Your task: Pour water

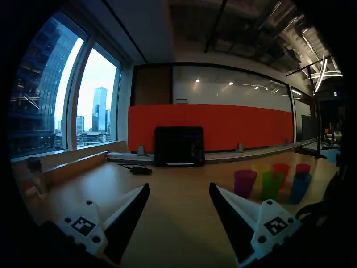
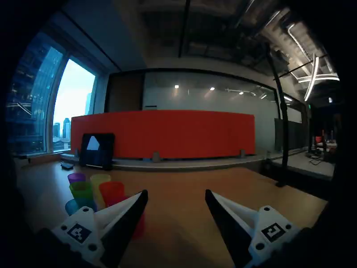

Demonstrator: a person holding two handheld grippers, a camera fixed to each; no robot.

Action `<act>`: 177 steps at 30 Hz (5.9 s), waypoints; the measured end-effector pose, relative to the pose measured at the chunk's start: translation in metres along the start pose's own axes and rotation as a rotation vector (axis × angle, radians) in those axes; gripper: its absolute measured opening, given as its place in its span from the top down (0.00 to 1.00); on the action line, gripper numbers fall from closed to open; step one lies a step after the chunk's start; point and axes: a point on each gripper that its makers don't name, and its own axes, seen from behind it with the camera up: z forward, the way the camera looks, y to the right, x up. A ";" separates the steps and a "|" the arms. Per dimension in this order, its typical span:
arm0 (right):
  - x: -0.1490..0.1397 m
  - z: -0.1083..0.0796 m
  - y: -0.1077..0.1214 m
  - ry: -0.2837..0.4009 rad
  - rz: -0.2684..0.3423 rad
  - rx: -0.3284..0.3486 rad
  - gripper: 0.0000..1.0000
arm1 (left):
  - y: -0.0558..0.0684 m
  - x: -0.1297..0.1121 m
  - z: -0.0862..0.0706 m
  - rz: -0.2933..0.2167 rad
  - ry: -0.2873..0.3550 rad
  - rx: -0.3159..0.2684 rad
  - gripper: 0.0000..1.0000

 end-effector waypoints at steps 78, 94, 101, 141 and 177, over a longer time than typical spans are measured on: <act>0.132 -0.006 -0.017 -0.081 -0.032 0.189 0.01 | 0.020 0.121 0.022 -0.004 -0.080 -0.136 0.02; 0.212 -0.007 -0.031 -0.083 -0.004 0.259 0.01 | 0.044 0.239 0.027 0.026 -0.005 -0.225 0.02; 0.227 -0.010 -0.039 -0.059 -0.003 0.305 0.01 | 0.065 0.255 0.024 0.020 0.014 -0.308 0.02; 0.186 -0.057 -0.117 -0.220 -0.129 0.722 0.01 | 0.153 0.195 0.030 0.062 -0.111 -0.742 0.02; 0.065 -0.067 -0.115 -0.430 -0.272 0.820 0.01 | 0.200 0.055 0.043 0.162 -0.321 -0.878 0.02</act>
